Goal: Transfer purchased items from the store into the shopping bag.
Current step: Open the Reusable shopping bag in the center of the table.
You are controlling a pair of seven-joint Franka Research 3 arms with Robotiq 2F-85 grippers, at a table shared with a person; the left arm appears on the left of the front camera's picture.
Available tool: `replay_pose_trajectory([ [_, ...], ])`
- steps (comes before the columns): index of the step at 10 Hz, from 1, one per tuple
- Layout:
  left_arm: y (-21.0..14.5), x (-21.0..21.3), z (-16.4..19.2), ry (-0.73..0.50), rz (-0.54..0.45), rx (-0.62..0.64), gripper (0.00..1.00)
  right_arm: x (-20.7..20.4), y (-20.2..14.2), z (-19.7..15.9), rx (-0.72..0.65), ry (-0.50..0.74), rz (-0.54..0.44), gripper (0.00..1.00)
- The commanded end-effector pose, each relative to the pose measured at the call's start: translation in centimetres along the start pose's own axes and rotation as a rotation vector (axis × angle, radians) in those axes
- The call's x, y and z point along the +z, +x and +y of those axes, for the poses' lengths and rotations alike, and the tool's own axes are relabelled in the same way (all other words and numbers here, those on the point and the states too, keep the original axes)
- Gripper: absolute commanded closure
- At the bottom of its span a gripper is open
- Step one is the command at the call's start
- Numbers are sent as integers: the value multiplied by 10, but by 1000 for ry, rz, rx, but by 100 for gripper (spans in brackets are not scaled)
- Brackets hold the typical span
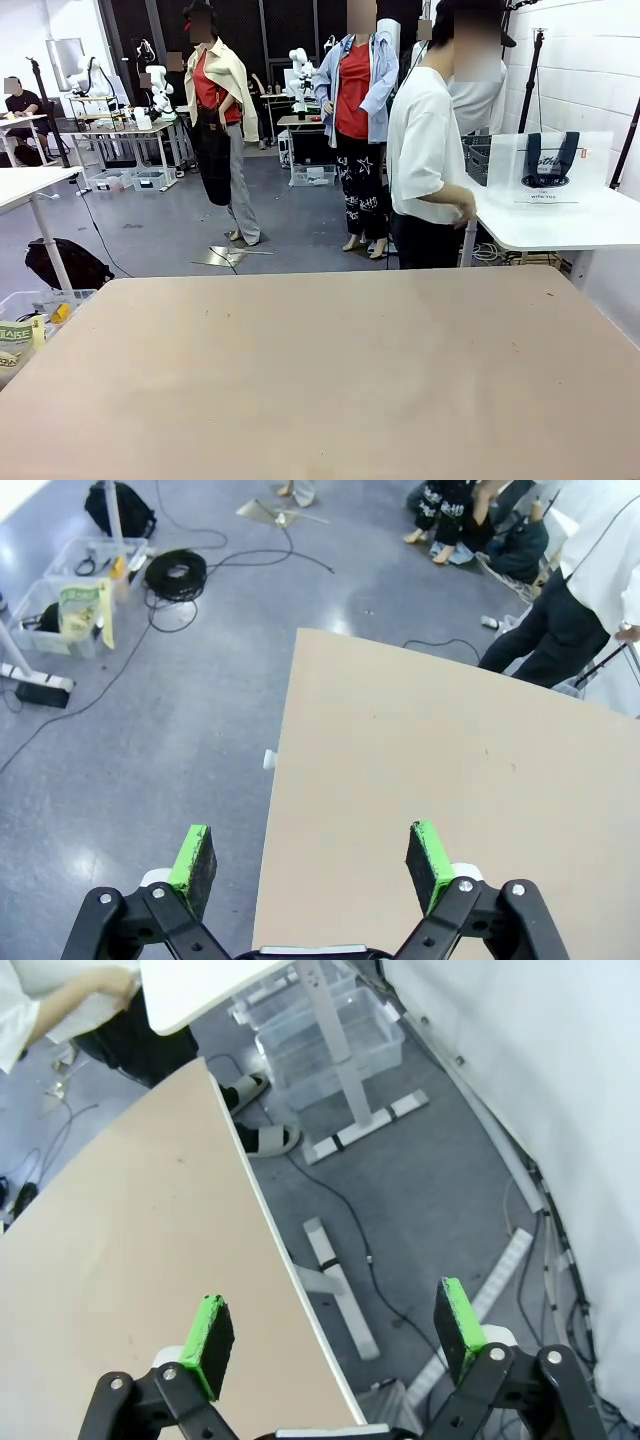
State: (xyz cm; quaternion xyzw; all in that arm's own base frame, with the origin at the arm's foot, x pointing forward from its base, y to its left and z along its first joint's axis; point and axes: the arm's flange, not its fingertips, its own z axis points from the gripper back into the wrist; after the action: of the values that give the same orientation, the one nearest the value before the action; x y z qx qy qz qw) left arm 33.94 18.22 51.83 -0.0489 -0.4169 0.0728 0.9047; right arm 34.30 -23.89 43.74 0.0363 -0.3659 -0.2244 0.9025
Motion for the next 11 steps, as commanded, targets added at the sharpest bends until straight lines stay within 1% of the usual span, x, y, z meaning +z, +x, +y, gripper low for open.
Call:
replay_pose_trajectory([
  [1,1,4,-2,10,-5,-5,0,4,1,-3,9,-4,-3,0],
  [11,1,4,-2,10,-5,-5,0,4,1,-3,9,-4,-3,0],
])
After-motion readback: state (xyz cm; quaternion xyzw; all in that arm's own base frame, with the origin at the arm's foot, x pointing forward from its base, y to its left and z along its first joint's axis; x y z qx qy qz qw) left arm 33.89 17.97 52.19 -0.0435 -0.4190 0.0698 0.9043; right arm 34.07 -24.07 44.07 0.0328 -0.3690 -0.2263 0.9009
